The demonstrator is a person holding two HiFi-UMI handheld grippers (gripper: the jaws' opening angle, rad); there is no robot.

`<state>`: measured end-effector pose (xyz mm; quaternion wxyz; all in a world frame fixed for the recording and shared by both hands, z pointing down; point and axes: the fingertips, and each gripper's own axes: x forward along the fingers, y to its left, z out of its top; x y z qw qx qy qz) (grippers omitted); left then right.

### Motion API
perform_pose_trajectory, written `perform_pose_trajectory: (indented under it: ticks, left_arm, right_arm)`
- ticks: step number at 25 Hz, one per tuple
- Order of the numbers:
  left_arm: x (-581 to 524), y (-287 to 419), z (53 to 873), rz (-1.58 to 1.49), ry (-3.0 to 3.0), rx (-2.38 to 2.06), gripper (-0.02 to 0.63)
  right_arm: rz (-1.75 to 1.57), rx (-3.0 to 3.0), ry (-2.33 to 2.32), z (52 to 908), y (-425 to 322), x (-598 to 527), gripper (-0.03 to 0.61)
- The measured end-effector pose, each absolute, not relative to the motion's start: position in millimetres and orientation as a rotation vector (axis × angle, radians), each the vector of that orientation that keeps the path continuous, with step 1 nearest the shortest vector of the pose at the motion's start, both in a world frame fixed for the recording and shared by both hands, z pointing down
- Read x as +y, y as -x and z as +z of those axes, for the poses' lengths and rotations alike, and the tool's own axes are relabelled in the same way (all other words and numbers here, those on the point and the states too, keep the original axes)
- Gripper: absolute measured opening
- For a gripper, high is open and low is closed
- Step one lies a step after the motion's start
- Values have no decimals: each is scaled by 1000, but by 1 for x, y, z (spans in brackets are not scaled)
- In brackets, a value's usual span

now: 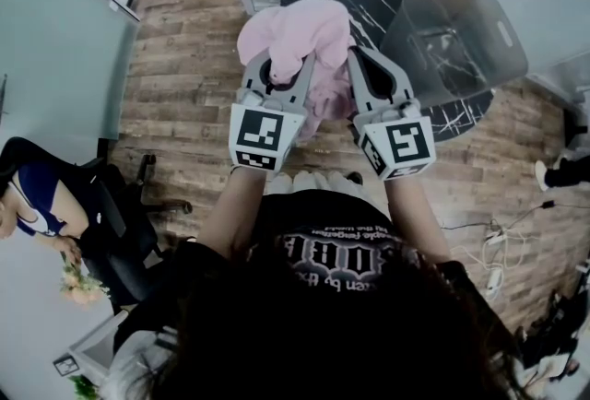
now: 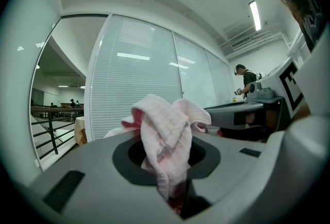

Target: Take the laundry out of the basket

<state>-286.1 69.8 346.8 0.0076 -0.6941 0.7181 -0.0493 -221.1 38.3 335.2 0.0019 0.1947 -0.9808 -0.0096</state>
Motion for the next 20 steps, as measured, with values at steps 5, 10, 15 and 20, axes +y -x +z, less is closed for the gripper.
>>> perform_pose_trajectory:
  ticks: [5,10,15,20]
  left_arm:
    - [67,286,349,-159,2178,2245,89]
    - [63,286,349,-164,2189,2241,88]
    - [57,284,350,-166,2196,2237,89]
    - [54,284,351,-163,2199,2234,89]
  right_arm:
    - [-33,-3088,-618,335,220,35,26]
    - [-29,-3088,-628,333,219,30,26]
    - [-27,-3086,-642,334,216,25,26]
    - [-26,-3082,-649,335,215,22,26]
